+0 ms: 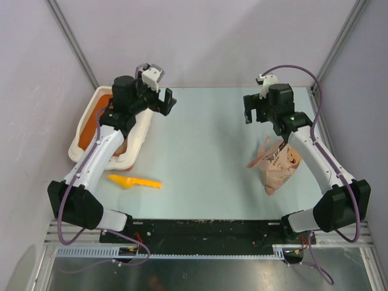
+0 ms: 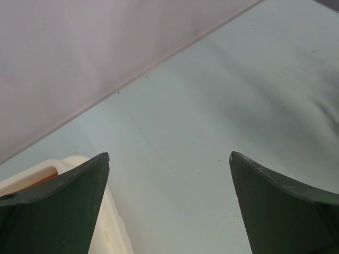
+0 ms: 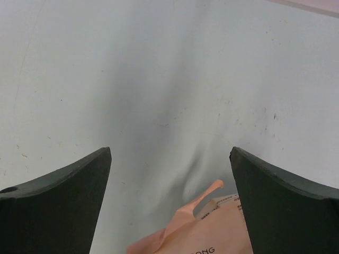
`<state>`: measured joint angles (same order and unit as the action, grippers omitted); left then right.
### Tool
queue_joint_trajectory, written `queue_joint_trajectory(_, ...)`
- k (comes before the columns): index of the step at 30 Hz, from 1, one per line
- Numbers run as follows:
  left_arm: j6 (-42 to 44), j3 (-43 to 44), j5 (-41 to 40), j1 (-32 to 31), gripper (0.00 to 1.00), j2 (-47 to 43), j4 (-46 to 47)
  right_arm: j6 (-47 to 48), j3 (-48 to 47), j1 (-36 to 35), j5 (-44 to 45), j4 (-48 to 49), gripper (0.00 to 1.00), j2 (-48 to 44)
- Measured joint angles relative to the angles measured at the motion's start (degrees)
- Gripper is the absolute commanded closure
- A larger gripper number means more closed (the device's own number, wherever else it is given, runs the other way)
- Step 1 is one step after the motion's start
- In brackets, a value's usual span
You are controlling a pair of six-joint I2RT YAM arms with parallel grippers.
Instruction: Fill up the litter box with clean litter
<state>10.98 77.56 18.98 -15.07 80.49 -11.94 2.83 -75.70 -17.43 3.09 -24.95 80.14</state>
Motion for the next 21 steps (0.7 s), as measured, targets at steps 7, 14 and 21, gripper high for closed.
queue_joint_trajectory(7, -0.44, 0.0, 2.47, -2.8, 0.0, 0.0, -0.02, 0.9, 0.0, 2.12, 0.5, -0.02, 0.0, 0.0)
queue_joint_trajectory(14, -0.5, -1.16, 5.31, -13.11, 0.04, 0.0, -0.35, 3.93, -0.04, 6.56, 2.1, -0.07, 0.0, -0.33)
queue_joint_trajectory(21, 2.19, -3.04, 5.07, -26.01, 0.07, 0.24, -2.01, 6.86, -1.7, 10.03, 6.36, -1.88, 0.0, -4.11)
